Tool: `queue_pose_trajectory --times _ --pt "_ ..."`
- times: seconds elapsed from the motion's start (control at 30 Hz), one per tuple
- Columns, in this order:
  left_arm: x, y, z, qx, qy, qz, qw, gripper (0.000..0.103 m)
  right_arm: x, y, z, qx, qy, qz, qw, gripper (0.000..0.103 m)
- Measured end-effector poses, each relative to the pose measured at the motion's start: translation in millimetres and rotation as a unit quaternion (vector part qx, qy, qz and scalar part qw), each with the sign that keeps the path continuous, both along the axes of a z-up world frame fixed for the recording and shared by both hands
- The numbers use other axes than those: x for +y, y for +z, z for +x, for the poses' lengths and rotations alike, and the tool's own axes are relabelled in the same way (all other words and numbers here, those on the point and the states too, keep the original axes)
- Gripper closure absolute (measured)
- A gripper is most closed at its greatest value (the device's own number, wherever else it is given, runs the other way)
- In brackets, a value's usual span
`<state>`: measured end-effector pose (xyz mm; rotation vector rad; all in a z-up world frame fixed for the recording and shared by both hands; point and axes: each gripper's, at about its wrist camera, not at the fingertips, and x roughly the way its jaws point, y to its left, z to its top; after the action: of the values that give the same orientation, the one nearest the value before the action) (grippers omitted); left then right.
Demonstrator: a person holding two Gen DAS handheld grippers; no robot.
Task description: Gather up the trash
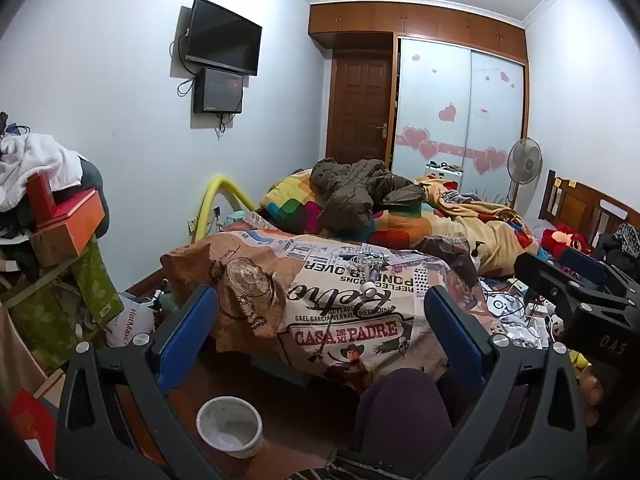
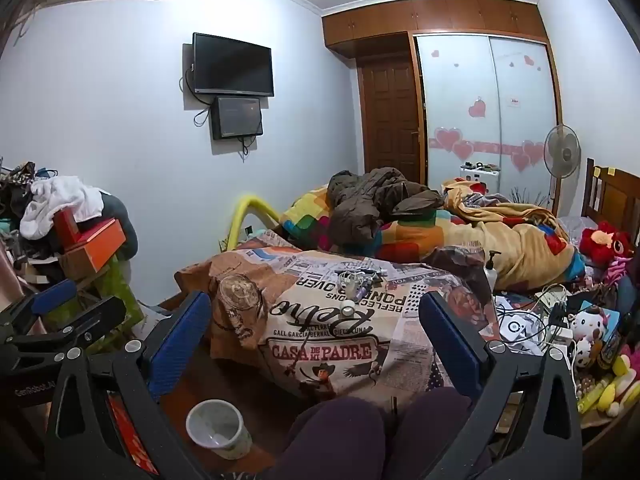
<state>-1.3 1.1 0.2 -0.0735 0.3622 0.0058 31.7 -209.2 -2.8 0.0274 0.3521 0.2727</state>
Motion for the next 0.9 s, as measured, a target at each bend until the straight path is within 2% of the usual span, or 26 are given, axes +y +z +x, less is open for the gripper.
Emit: queue_pose_trajectory --times 0.9 --pt "3.1 -5.4 2.0 0.007 0.011 -0.010 0.9999 0.000 1.8 5.9 -4.3 -0.009 0.000 0.003 1.000 0.000"
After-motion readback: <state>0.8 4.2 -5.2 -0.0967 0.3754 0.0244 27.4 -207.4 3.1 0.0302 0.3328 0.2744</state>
